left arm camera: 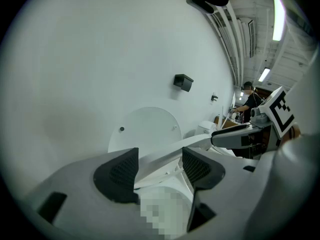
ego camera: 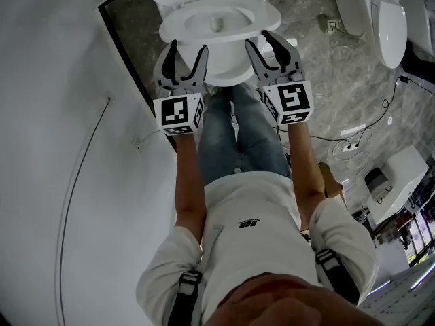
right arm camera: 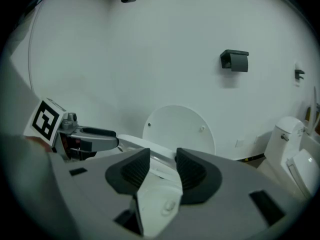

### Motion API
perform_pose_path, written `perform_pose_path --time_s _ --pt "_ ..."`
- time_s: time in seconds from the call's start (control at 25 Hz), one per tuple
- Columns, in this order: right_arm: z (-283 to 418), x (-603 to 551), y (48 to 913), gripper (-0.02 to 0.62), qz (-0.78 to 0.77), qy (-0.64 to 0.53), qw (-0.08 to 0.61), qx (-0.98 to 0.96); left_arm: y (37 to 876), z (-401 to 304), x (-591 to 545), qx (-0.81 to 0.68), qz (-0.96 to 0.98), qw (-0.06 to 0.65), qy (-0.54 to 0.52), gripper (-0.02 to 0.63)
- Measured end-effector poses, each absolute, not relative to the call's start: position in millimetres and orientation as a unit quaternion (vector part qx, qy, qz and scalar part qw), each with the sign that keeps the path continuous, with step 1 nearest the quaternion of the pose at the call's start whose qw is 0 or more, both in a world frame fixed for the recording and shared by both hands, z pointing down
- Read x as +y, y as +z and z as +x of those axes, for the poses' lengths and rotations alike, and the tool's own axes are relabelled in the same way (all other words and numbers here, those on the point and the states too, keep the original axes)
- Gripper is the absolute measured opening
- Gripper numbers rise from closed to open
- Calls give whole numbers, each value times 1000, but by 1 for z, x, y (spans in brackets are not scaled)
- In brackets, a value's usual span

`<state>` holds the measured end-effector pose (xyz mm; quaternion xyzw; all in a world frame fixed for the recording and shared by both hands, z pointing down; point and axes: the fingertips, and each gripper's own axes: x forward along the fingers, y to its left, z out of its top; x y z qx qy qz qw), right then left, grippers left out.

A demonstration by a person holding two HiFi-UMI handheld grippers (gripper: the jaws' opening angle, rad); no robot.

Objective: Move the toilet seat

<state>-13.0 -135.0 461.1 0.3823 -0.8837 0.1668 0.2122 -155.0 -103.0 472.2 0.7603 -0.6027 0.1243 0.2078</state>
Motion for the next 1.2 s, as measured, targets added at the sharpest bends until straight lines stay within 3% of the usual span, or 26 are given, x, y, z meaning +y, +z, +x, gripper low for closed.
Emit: perform_pose_path --time_s 1.2 --pt "-25 -190 446 144 393 146 185 -889 461 -172 -158 -621 751 196 111 293"
